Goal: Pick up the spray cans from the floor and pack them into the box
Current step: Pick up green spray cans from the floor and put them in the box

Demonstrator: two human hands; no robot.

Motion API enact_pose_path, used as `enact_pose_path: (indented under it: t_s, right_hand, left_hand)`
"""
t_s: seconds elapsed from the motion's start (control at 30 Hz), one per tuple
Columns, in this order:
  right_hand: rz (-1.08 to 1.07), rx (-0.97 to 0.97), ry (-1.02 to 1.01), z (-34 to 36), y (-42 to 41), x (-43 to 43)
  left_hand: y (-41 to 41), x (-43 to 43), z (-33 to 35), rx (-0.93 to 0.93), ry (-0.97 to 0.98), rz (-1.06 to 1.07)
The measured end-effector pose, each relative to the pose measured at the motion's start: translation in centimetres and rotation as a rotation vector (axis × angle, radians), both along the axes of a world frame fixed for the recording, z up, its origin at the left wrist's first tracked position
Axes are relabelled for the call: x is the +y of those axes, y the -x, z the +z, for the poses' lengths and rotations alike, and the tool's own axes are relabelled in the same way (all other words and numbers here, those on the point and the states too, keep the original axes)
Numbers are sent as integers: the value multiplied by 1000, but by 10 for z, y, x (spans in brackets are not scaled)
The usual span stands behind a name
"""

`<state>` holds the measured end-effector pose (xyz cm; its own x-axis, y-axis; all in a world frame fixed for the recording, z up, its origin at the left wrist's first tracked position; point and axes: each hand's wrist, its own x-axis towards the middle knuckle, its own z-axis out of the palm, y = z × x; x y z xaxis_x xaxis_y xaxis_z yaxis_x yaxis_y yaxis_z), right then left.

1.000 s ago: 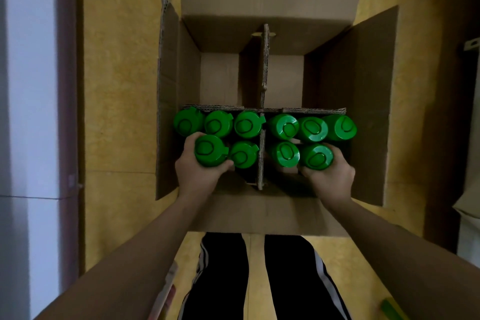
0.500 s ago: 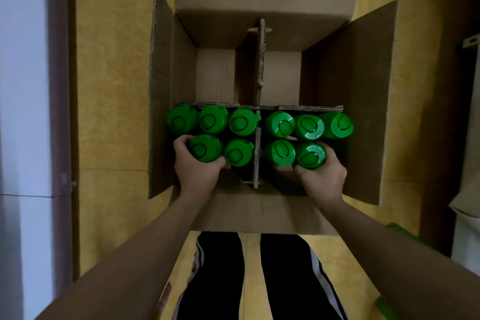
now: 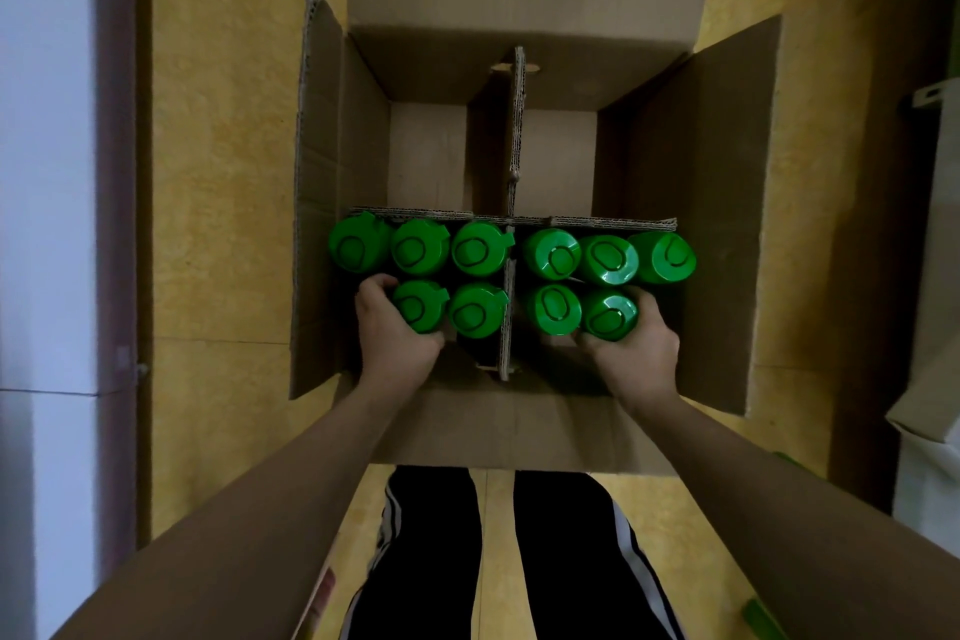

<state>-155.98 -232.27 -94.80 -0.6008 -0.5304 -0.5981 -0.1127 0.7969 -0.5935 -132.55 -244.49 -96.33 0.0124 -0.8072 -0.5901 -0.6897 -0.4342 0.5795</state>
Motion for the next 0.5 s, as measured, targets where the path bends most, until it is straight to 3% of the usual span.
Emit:
enact_pose_path:
  t_s: [0.27, 0.5]
  right_hand:
    - [-26, 32, 37, 2, -4, 4]
    - [-33, -30, -27, 1, -2, -1]
  left_hand:
    - [1, 1, 6, -15, 80, 27]
    - [3, -2, 4, -55, -19, -31]
